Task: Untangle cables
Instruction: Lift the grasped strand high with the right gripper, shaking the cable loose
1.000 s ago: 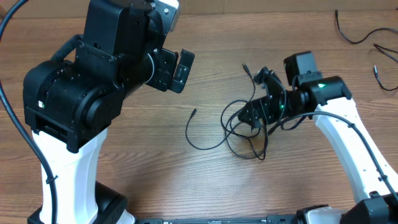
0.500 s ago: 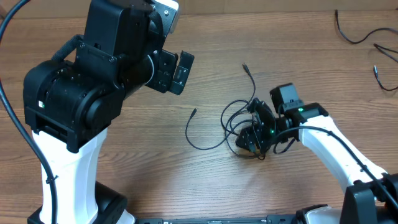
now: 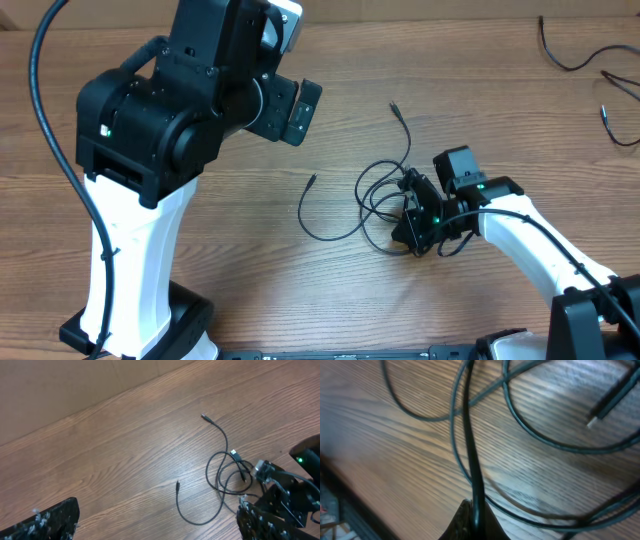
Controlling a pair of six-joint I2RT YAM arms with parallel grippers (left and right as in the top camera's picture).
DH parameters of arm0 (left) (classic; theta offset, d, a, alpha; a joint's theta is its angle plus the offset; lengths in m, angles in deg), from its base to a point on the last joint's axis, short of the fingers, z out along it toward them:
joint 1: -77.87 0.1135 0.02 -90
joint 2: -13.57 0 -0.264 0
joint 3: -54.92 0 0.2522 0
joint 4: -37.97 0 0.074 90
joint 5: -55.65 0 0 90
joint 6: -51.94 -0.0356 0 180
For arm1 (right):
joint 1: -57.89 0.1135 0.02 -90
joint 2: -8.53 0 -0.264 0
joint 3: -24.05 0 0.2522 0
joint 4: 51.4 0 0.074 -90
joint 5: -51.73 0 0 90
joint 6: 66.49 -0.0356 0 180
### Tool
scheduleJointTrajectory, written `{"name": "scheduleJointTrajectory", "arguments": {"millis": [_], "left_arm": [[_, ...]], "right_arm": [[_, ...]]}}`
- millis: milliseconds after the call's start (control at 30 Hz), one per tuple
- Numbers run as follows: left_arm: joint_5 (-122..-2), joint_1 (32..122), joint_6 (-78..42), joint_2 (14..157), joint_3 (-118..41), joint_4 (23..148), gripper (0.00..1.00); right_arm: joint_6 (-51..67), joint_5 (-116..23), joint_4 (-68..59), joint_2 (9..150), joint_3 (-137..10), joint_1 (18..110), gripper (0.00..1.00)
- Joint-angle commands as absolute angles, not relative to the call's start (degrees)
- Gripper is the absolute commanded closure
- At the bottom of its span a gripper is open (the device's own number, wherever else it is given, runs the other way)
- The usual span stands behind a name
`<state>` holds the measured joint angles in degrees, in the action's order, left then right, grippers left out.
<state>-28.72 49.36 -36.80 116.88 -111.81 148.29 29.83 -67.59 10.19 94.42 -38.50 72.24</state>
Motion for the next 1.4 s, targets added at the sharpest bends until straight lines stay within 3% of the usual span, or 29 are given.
{"name": "scheduleJointTrajectory", "arguments": {"millis": [0, 300, 467, 667, 900, 1200, 1367], "left_arm": [[-29.81, 49.33, -38.15, 116.29, -112.0, 148.14, 0.0], [-29.46, 49.33, -38.33, 116.2, -111.98, 147.94, 0.0], [-29.49, 49.33, -38.28, 116.2, -111.98, 148.18, 0.0], [-29.49, 49.33, -38.31, 116.2, -111.98, 148.53, 0.0], [-29.49, 49.33, -38.31, 116.2, -111.98, 147.72, 0.0], [-29.49, 49.33, -38.31, 116.22, -111.98, 147.31, 0.0], [-29.49, 49.33, -38.31, 116.24, -111.98, 146.85, 0.0]], "right_arm": [[25.88, -70.54, 11.96, 93.63, -49.63, 72.5, 0.96], [24.76, -70.65, 23.09, 93.61, -87.49, 72.37, 0.96], [24.78, -59.3, 23.54, 93.63, -102.3, 71.84, 0.96], [26.53, -51.61, 20.35, 93.61, -106.89, 69.02, 0.96], [27.65, -57.69, 15.15, 92.39, -111.03, 67.01, 0.96], [29.55, -49.42, 17.62, 95.97, -111.18, 64.3, 0.96], [29.66, -50.32, 13.91, 94.66, -121.63, 64.13, 0.96]]}}
